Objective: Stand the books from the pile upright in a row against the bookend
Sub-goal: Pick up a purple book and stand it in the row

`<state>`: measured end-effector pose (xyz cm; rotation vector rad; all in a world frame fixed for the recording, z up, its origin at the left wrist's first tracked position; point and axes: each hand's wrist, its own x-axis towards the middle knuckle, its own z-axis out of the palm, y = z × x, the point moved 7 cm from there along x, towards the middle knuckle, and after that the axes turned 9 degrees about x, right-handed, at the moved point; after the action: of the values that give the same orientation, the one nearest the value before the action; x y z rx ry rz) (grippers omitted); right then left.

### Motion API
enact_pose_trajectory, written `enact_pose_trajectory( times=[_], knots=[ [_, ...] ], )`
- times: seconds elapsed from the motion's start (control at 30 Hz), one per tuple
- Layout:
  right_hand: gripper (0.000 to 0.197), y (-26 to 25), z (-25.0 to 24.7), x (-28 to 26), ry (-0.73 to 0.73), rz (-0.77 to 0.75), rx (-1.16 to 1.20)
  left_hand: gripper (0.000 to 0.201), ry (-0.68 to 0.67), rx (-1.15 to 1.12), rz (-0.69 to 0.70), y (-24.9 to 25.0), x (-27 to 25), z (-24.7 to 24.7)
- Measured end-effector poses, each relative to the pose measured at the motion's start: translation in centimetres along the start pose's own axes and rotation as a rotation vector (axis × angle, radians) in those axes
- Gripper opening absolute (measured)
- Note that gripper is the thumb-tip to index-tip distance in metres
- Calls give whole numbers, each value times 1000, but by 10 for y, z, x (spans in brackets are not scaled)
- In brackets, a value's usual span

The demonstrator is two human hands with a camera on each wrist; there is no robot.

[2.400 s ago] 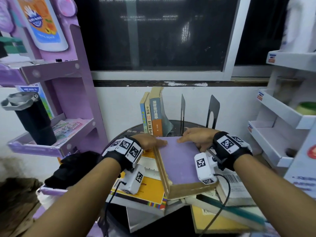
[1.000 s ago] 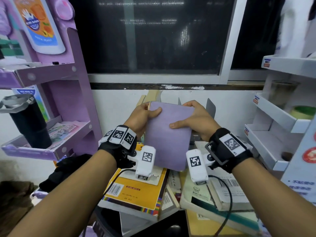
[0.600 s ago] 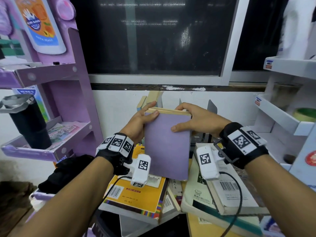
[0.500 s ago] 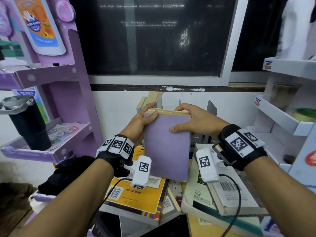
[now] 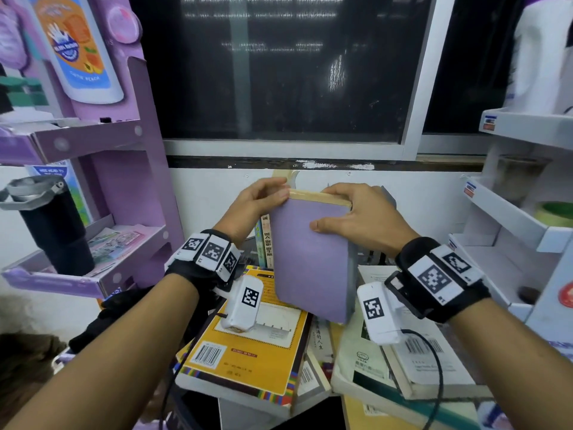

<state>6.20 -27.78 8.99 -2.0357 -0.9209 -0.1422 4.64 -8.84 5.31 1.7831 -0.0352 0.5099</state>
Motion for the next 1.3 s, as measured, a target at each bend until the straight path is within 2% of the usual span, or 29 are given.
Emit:
enact_pose_trajectory(
  times=[0.1,0.2,0.33,0.4,0.5,0.73,0.93,1.13,1.3],
  knots=[
    [29,-3,-10,3,43,15,-37,32,180,51,50,2,11,-19],
    [30,-2,-14,9,92,35,-64,33,248,137,26,-6,22,-27],
    [37,5,-10,19,138,88,-93,50,254,244,-62,-23,38,-26],
    [34,10,-8,26,163,104,-94,57,246,285,-91,-27,44,-23],
    [27,16,-3,35,176,137,-176,50,247,349,-102,-29,54,-19],
    [36,40,16,66,243,181,-239,48,232,498,-78,-39,66,-16],
    [33,58,34,82,286,215,-234,33,192,394,-66,-54,70,-20],
    [31,69,47,97,307,237,-231,32,147,301,-17,-63,78,-22],
    [31,74,54,109,342,255,-222,26,130,316,38,-65,79,-23]
  ],
)
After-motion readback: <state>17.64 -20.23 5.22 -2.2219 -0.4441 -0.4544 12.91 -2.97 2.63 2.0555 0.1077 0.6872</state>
